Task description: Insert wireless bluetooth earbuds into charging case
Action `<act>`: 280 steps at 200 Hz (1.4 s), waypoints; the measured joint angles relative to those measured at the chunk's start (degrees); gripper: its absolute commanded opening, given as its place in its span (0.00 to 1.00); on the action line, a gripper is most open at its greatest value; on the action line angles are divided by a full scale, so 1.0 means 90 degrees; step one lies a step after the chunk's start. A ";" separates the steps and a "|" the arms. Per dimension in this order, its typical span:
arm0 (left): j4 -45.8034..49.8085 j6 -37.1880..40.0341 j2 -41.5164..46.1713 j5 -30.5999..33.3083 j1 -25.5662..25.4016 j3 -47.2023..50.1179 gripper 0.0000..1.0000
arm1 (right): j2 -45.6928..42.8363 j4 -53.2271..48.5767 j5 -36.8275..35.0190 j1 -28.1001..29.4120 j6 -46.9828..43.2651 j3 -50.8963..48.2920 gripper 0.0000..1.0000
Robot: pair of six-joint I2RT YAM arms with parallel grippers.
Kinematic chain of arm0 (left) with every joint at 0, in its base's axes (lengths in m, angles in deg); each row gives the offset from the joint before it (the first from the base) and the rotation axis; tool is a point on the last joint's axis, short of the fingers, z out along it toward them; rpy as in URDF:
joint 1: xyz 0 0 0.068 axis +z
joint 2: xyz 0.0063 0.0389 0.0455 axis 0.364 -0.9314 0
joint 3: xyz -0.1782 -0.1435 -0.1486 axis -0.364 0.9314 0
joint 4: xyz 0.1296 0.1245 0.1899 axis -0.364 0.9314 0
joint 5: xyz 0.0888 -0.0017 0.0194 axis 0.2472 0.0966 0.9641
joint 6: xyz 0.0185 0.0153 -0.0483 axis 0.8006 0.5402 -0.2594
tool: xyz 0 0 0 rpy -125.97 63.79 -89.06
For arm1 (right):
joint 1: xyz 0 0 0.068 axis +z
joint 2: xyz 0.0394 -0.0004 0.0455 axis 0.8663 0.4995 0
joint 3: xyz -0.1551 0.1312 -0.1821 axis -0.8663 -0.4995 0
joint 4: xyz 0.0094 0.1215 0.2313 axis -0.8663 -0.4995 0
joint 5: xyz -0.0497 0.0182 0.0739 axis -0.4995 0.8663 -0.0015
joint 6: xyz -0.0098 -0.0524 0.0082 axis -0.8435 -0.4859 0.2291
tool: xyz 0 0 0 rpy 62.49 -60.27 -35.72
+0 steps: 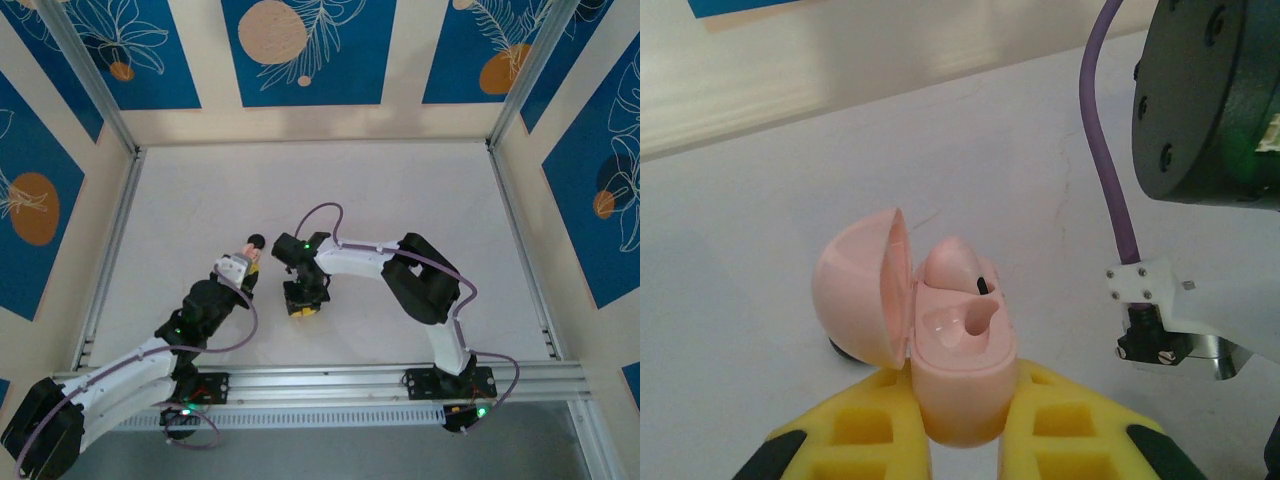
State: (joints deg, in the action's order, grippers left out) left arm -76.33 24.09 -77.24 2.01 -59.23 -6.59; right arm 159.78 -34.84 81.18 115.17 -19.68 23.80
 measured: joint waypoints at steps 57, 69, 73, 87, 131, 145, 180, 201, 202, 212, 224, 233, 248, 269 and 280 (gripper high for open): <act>-0.0024 0.0002 -0.0279 -0.0041 0.0002 0.0000 0.10 | -0.0024 0.0075 -0.0027 0.0000 -0.0019 -0.0029 0.21; -0.0034 0.0002 -0.0359 -0.0085 0.0002 0.0000 0.10 | -0.0102 0.0216 -0.0056 0.0000 -0.0019 -0.0138 0.21; -0.0046 0.0002 -0.0384 -0.0112 0.0002 0.0000 0.10 | -0.0151 0.0284 -0.0090 0.0000 -0.0019 -0.0199 0.21; -0.0141 0.0002 -0.0520 -0.0243 0.0002 -0.0002 0.10 | -0.0342 0.0520 -0.0214 -0.0019 -0.0019 -0.0440 0.21; -0.0651 0.0032 -0.1277 -0.0865 0.0002 -0.0019 0.10 | -0.1287 0.1392 -0.0522 -0.0226 0.0005 -0.1467 0.20; -0.0884 0.0051 -0.1625 -0.1100 0.0002 -0.0056 0.10 | -0.1644 0.1746 -0.0668 -0.0311 0.0005 -0.1841 0.20; -0.1739 0.0053 -0.2582 -0.1649 0.0002 -0.0134 0.09 | -0.2378 0.2863 -0.0923 -0.0610 -0.0002 -0.2754 0.20; -0.2220 0.0114 -0.3055 -0.1989 0.0000 -0.0172 0.09 | -0.2705 0.3529 -0.1025 -0.0814 -0.0051 -0.3177 0.20; -0.2237 0.0124 -0.3067 -0.2001 0.0000 -0.0172 0.09 | -0.2732 0.3582 -0.1032 -0.0828 -0.0066 -0.3206 0.19; -0.2443 0.0182 -0.3240 -0.2178 -0.0002 -0.0185 0.09 | -0.2892 0.3861 -0.1100 -0.0908 -0.0107 -0.3373 0.20; -0.2654 0.0321 -0.3422 -0.2390 -0.0019 -0.0209 0.09 | -0.3094 0.4163 -0.1171 -0.0981 -0.0170 -0.3555 0.20; -0.2800 0.0398 -0.3565 -0.2535 -0.0044 -0.0238 0.09 | -0.3266 0.4403 -0.1202 -0.1020 -0.0226 -0.3696 0.19; -0.3009 0.0529 -0.3801 -0.2756 -0.0085 -0.0313 0.09 | -0.3546 0.4794 -0.1253 -0.1066 -0.0301 -0.3929 0.20; -0.3330 0.0661 -0.4121 -0.2968 -0.0121 -0.0408 0.09 | -0.3871 0.5268 -0.1309 -0.1100 -0.0413 -0.4194 0.20; -0.3497 0.0675 -0.4294 -0.3036 -0.0143 -0.0452 0.09 | -0.3985 0.5464 -0.1309 -0.1105 -0.0493 -0.4284 0.20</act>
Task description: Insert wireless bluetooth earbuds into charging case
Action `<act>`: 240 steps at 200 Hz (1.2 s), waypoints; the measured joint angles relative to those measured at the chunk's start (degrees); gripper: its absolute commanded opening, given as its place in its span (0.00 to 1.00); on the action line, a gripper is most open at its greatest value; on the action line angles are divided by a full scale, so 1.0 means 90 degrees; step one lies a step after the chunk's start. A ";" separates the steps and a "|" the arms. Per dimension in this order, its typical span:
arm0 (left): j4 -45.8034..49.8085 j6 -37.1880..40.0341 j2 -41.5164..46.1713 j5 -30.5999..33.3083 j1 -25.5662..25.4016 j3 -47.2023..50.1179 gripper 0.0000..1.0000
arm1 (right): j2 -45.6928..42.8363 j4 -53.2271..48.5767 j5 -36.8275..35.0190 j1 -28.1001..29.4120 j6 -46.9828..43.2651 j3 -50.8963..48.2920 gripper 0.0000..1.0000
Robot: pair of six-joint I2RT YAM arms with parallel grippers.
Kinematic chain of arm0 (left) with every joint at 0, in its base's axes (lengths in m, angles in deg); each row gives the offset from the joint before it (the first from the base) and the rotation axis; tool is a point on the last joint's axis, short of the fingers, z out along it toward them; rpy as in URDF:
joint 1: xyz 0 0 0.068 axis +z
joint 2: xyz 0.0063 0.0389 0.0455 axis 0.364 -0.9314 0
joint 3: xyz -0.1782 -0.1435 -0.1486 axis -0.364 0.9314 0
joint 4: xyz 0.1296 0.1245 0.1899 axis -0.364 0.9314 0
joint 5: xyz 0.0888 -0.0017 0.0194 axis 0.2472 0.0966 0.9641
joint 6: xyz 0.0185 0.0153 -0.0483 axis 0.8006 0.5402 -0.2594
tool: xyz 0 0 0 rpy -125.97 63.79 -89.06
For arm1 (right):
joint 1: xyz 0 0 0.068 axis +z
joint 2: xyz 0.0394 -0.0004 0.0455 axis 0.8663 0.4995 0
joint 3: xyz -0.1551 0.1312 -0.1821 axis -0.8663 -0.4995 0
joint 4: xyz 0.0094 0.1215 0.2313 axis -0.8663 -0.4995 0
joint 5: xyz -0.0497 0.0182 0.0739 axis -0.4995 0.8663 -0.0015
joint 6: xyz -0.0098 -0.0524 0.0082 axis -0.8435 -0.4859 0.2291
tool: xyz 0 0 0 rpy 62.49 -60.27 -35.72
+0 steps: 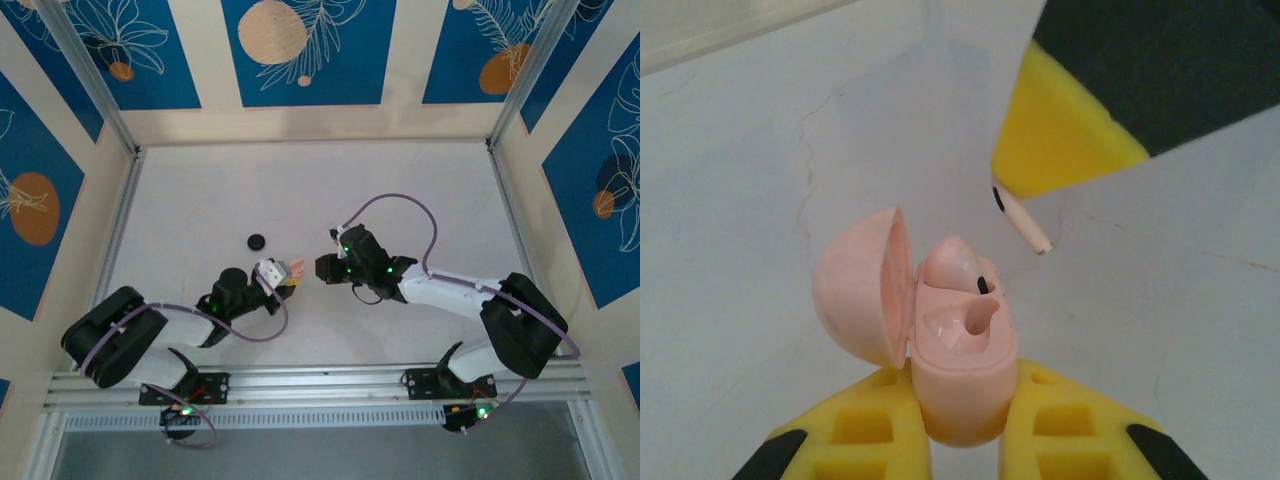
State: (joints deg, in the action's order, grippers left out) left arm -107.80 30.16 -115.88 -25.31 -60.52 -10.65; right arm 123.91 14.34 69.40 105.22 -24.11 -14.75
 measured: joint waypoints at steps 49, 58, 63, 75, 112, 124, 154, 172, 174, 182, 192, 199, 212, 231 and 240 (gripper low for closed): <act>-0.0522 -0.0015 -0.0508 -0.0073 -0.0063 -0.0165 0.09 | -0.0243 0.0583 0.0002 0.0007 -0.0384 -0.0153 0.20; -0.0583 -0.0024 -0.0532 -0.0073 -0.0070 -0.0185 0.09 | -0.0257 0.0665 0.0002 0.0015 -0.0449 -0.0153 0.20; -0.0597 -0.0024 -0.0537 -0.0073 -0.0075 -0.0197 0.09 | -0.0262 0.0712 0.0002 0.0022 -0.0481 -0.0153 0.20; -0.0639 -0.0027 -0.0537 -0.0075 -0.0080 -0.0221 0.09 | -0.0265 0.0823 0.0005 0.0039 -0.0556 -0.0153 0.20; -0.0729 -0.0036 -0.0534 -0.0078 -0.0085 -0.0279 0.09 | -0.0262 0.1010 0.0005 0.0109 -0.0699 -0.0153 0.20; -0.0729 -0.0061 -0.0534 -0.0080 -0.0085 -0.0282 0.09 | -0.0262 0.1052 0.0005 0.0119 -0.0736 -0.0153 0.20; -0.0729 -0.0080 -0.0534 -0.0092 -0.0085 -0.0282 0.09 | -0.0260 0.1103 0.0002 0.0163 -0.0809 -0.0153 0.20; -0.0729 -0.0138 -0.0527 -0.0090 -0.0085 -0.0282 0.09 | -0.0260 0.1115 0.0000 0.0189 -0.0838 -0.0153 0.20; -0.0729 -0.0155 -0.0525 -0.0087 -0.0085 -0.0282 0.09 | -0.0260 0.1115 0.0000 0.0189 -0.0838 -0.0153 0.20; -0.0731 -0.0180 -0.0522 -0.0087 -0.0085 -0.0282 0.09 | -0.0260 0.1117 -0.0002 0.0194 -0.0852 -0.0153 0.20; -0.0736 -0.0204 -0.0522 -0.0085 -0.0085 -0.0284 0.09 | -0.0260 0.1117 -0.0017 0.0206 -0.0869 -0.0153 0.20; -0.0738 -0.0226 -0.0520 -0.0085 -0.0085 -0.0287 0.09 | -0.0260 0.1117 -0.0029 0.0214 -0.0886 -0.0153 0.20; -0.0748 -0.0250 -0.0491 -0.0080 -0.0085 -0.0287 0.09 | -0.0260 0.1117 -0.0051 0.0231 -0.0908 -0.0153 0.20; -0.0780 -0.0325 -0.0401 -0.0078 -0.0085 -0.0287 0.09 | -0.0260 0.1115 -0.0102 0.0250 -0.0957 -0.0153 0.20; -0.0784 -0.0350 -0.0359 -0.0075 -0.0085 -0.0287 0.09 | -0.0260 0.1115 -0.0141 0.0260 -0.0976 -0.0153 0.20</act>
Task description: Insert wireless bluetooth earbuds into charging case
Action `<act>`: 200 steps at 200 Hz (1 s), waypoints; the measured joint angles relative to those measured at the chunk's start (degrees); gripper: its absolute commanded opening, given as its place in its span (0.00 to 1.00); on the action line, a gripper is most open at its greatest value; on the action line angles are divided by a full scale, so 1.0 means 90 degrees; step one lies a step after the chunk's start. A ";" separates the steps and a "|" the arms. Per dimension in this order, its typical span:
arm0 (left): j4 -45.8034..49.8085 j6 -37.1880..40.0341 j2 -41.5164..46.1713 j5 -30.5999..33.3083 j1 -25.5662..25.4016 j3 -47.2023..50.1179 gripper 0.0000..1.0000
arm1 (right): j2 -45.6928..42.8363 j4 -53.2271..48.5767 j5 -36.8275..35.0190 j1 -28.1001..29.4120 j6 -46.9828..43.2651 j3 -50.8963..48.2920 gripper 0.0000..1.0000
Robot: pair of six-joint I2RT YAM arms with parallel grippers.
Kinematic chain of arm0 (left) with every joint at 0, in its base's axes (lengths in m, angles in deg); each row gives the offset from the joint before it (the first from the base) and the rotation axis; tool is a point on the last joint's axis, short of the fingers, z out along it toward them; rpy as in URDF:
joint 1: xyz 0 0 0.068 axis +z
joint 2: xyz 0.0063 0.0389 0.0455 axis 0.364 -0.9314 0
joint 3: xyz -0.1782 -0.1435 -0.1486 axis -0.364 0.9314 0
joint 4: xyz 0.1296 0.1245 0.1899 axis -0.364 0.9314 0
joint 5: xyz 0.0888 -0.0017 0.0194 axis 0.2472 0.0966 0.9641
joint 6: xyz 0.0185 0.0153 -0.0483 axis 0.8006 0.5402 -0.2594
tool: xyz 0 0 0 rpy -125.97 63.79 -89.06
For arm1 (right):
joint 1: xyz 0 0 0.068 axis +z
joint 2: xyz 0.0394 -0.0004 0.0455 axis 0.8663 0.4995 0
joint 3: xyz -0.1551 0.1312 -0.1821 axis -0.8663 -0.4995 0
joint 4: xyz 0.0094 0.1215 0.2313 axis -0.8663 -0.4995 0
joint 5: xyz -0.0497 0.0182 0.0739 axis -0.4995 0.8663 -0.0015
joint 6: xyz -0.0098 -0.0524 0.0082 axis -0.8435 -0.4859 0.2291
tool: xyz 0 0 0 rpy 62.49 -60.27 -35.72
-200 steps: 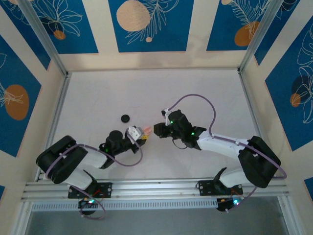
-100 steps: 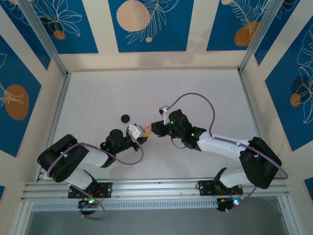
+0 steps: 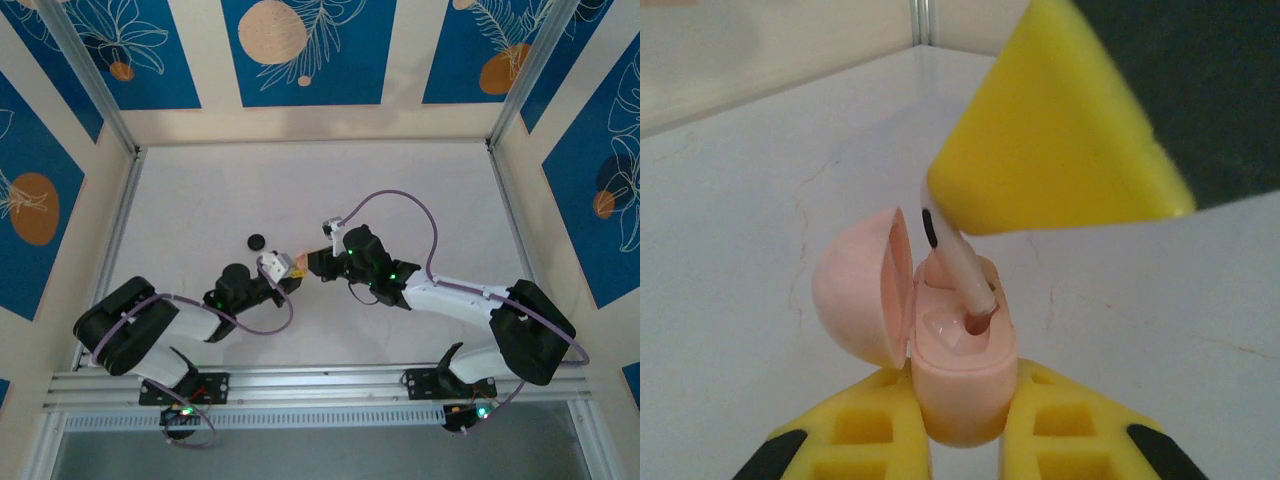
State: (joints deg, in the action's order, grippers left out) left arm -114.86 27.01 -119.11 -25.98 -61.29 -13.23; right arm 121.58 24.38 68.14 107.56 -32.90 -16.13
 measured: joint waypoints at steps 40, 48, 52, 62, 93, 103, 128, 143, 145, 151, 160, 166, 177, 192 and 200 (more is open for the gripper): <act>-0.0015 -0.0061 0.0092 0.0005 0.0000 -0.0002 0.09 | 0.0000 0.0075 -0.0114 0.0058 -0.0073 0.0000 0.20; -0.0012 -0.0068 0.0104 0.0005 0.0000 -0.0002 0.09 | 0.0000 0.0078 -0.0134 0.0068 -0.0095 0.0000 0.20; -0.0010 -0.0073 0.0109 0.0007 0.0000 0.0000 0.09 | 0.0000 0.0080 -0.0146 0.0075 -0.0100 0.0000 0.20; 0.0007 -0.0097 0.0131 0.0019 0.0000 0.0000 0.09 | -0.0002 0.0100 -0.0172 0.0092 -0.0146 0.0000 0.20; 0.0041 -0.0160 0.0185 0.0039 0.0000 0.0000 0.09 | -0.0019 0.0129 -0.0243 0.0138 -0.0255 0.0000 0.20; 0.0044 -0.0163 0.0202 0.0051 0.0000 -0.0002 0.09 | -0.0032 0.0129 -0.0270 0.0148 -0.0289 -0.0005 0.20; 0.0058 -0.0163 0.0216 0.0056 0.0000 0.0000 0.09 | -0.0129 0.0124 -0.0333 0.0177 -0.0364 -0.0080 0.20; 0.0056 -0.0163 0.0221 0.0058 0.0000 -0.0002 0.09 | -0.0189 0.0112 -0.0338 0.0185 -0.0410 -0.0126 0.20; 0.0056 -0.0163 0.0223 0.0058 0.0000 -0.0002 0.09 | -0.0197 0.0104 -0.0338 0.0185 -0.0420 -0.0131 0.20; 0.0058 -0.0163 0.0233 0.0063 0.0000 -0.0002 0.09 | -0.0214 0.0095 -0.0340 0.0192 -0.0432 -0.0141 0.20; 0.0056 -0.0163 0.0245 0.0078 0.0000 0.0000 0.09 | -0.0228 0.0068 -0.0340 0.0204 -0.0459 -0.0146 0.20; 0.0056 -0.0163 0.0257 0.0080 0.0000 0.0000 0.09 | -0.0236 0.0066 -0.0342 0.0209 -0.0476 -0.0151 0.20; 0.0056 -0.0163 0.0270 0.0080 0.0000 -0.0002 0.09 | -0.0238 0.0053 -0.0340 0.0221 -0.0515 -0.0151 0.20; 0.0056 -0.0163 0.0270 0.0080 -0.0005 -0.0002 0.09 | -0.0238 0.0022 -0.0335 0.0236 -0.0549 -0.0155 0.21; 0.0056 -0.0163 0.0270 0.0080 -0.0005 -0.0002 0.09 | -0.0238 0.0000 -0.0333 0.0243 -0.0573 -0.0155 0.21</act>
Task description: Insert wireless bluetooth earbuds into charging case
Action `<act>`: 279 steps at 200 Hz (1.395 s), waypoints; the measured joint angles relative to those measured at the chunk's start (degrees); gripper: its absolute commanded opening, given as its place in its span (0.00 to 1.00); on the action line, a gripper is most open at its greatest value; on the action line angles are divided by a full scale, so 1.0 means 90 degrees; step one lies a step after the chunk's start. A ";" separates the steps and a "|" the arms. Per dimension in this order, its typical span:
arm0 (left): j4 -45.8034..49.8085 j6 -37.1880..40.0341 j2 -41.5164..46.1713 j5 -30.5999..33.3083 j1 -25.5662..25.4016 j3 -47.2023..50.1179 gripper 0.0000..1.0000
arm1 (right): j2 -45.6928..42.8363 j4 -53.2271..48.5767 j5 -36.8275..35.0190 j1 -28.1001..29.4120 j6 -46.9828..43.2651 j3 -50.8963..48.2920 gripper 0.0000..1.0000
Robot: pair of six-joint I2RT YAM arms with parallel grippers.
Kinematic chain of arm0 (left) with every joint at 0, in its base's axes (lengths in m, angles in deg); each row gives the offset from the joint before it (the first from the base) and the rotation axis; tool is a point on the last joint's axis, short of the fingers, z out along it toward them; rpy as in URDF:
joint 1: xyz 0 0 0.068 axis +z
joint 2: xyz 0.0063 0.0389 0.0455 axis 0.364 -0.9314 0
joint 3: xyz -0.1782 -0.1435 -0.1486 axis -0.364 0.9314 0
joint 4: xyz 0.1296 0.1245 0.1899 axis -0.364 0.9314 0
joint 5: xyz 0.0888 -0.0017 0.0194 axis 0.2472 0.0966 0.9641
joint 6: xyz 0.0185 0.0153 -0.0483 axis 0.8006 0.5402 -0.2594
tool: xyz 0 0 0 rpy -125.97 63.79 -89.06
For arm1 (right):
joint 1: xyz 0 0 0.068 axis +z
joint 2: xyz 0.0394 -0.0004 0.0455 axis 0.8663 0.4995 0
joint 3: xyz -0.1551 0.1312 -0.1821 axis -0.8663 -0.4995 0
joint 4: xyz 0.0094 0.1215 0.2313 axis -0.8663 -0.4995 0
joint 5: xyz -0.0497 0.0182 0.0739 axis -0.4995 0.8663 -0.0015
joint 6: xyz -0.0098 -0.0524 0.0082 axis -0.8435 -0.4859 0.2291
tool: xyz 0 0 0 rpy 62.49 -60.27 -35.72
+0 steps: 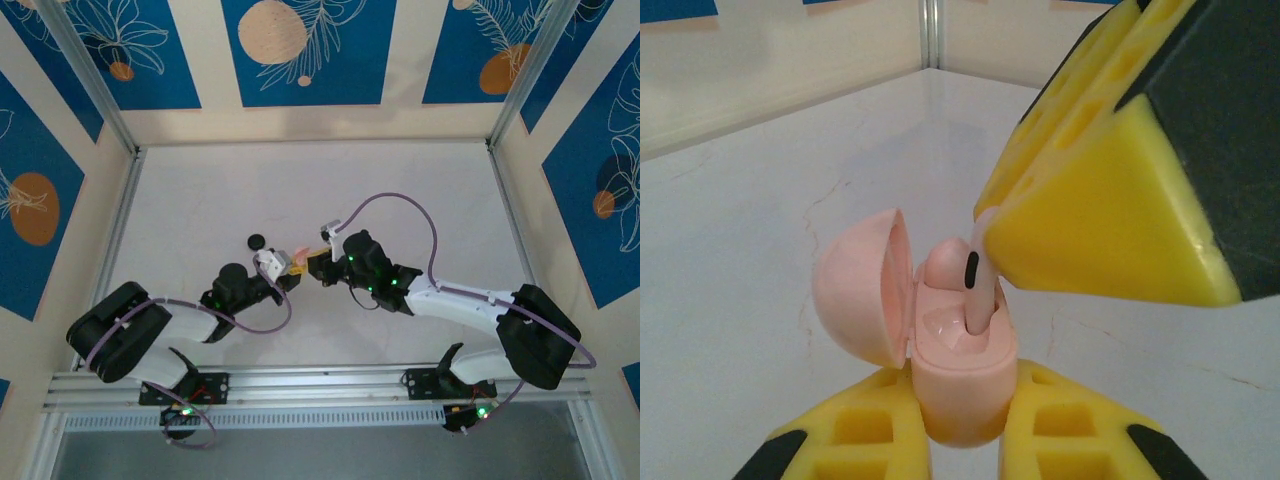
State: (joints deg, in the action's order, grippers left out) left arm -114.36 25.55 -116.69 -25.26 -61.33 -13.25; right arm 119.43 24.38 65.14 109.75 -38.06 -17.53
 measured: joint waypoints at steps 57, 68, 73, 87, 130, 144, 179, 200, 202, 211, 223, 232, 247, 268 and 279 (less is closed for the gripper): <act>0.0000 0.0002 0.0036 -0.0002 0.0000 -0.0029 0.09 | 0.0015 -0.0070 0.0170 0.0036 -0.0121 0.0000 0.35; 0.0002 0.0002 0.0036 -0.0002 0.0000 -0.0029 0.09 | 0.0010 -0.0070 0.0199 0.0041 -0.0153 0.0000 0.39; 0.0005 0.0002 0.0041 -0.0002 0.0000 -0.0029 0.09 | 0.0005 -0.0070 0.0204 0.0041 -0.0158 0.0000 0.41; 0.0005 0.0005 0.0070 -0.0005 0.0000 -0.0029 0.09 | -0.0044 -0.0075 0.0240 0.0041 -0.0185 0.0000 0.48; 0.0005 0.0007 0.0153 -0.0007 -0.0002 -0.0051 0.09 | -0.0515 -0.0090 0.0585 -0.0083 -0.0165 -0.0005 0.61; 0.0005 0.0007 0.0153 -0.0007 -0.0002 -0.0053 0.09 | -0.0651 -0.0090 0.0736 -0.0160 -0.0160 -0.0005 0.62; 0.0005 0.0010 0.0153 -0.0056 -0.0002 -0.0053 0.09 | -0.0835 -0.0090 0.1083 -0.0325 -0.0092 -0.0005 0.62; 0.0002 0.0036 0.0153 -0.0109 -0.0002 -0.0053 0.09 | -0.1003 -0.0095 0.1399 -0.0515 0.0032 -0.0005 0.60; 0.0002 0.0041 0.0153 -0.0114 -0.0002 -0.0053 0.09 | -0.1022 -0.0095 0.1430 -0.0542 0.0053 -0.0005 0.59; 0.0000 0.0063 0.0153 -0.0158 -0.0002 -0.0053 0.09 | -0.1122 -0.0095 0.1634 -0.0699 0.0129 -0.0005 0.57; 0.0000 0.0100 0.0153 -0.0199 -0.0002 -0.0053 0.09 | -0.1226 -0.0114 0.1928 -0.0928 0.0270 -0.0005 0.53; -0.0002 0.0109 0.0153 -0.0221 -0.0002 -0.0053 0.09 | -0.1282 -0.0124 0.2154 -0.1095 0.0357 -0.0007 0.50; -0.0005 0.0126 0.0153 -0.0243 -0.0002 -0.0053 0.09 | -0.1316 -0.0143 0.2516 -0.1336 0.0522 -0.0036 0.46; -0.0027 0.0126 0.0153 -0.0279 -0.0005 -0.0053 0.09 | -0.1309 -0.0172 0.3014 -0.1600 0.0714 -0.0194 0.45; -0.0041 0.0126 0.0153 -0.0311 -0.0005 -0.0053 0.09 | -0.1251 -0.0206 0.3300 -0.1729 0.0835 -0.0274 0.43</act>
State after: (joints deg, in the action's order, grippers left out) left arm -114.73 26.69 -115.31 -28.06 -61.37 -13.73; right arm 108.18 22.52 94.84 94.19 -30.54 -20.00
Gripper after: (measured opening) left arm 0.147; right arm 0.449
